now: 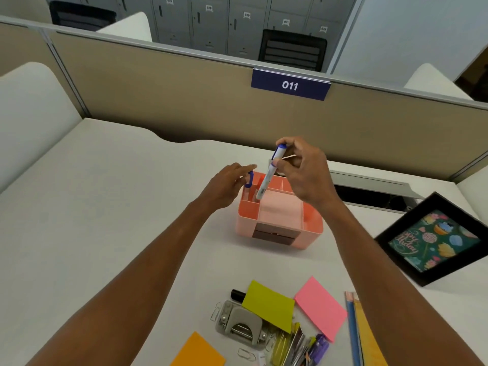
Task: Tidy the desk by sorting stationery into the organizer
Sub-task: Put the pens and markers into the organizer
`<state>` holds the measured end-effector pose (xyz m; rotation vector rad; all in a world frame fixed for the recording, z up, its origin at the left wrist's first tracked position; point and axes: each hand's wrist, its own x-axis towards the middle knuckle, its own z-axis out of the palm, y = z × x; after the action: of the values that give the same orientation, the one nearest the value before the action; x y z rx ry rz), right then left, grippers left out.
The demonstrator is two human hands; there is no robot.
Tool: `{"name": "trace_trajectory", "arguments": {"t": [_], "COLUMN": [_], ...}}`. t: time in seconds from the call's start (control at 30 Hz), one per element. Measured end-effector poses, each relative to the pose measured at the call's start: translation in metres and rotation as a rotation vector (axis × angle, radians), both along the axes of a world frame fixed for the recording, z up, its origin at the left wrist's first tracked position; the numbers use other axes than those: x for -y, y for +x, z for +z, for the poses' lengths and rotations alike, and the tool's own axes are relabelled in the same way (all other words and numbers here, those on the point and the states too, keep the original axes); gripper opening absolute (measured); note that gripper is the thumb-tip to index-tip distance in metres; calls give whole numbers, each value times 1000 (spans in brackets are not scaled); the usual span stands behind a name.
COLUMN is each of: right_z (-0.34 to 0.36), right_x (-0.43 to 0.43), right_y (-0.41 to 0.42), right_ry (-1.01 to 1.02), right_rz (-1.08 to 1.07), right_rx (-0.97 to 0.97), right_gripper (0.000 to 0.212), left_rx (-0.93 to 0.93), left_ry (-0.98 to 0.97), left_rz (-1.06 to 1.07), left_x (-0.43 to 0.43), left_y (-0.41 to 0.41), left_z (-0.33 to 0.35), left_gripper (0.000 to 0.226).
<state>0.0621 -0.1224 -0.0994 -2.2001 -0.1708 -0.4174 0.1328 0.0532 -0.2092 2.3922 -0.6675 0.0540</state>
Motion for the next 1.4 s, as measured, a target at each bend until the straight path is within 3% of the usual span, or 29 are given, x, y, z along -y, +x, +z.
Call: {"name": "trace_trajectory", "arguments": {"t": [0.17,0.5,0.7,0.87,0.97,1.13,1.27,1.4], "right_z": [-26,-76,-71,-72,-74,-73,-73,-74], "right_x": [-14,-29,-28,-23,-20,-18,-17,-15], "right_y": [11,24,24,23,21,18,16,14], "right_ry": [5,-309,-484,-493,-448,-454,-460,-444], "right_rz": [-43,-20,-62,-63,-58,-15,3,-7], "right_rx": [22,11,44,22,19,27,18,-4], "right_gripper": [23,17,20,11,7,15,18,22], "left_rx": [-42,-62,-15,202,101,-300,-304,-260], "left_ry": [-105,-251,-166,-207,-273,15,166,237], "left_rz": [58,50,60,169,115,-197,-313,-385], "left_x": [-1,-13,-19,-35,-53,-71,-63,-55], "left_y": [-9,-42,-78,-128,-151,-163,-161,-161], "left_z": [-5,-17,-22,-21,-30,-69,-69,-63], "left_gripper": [42,36,37,14,1,24,38,30]}}
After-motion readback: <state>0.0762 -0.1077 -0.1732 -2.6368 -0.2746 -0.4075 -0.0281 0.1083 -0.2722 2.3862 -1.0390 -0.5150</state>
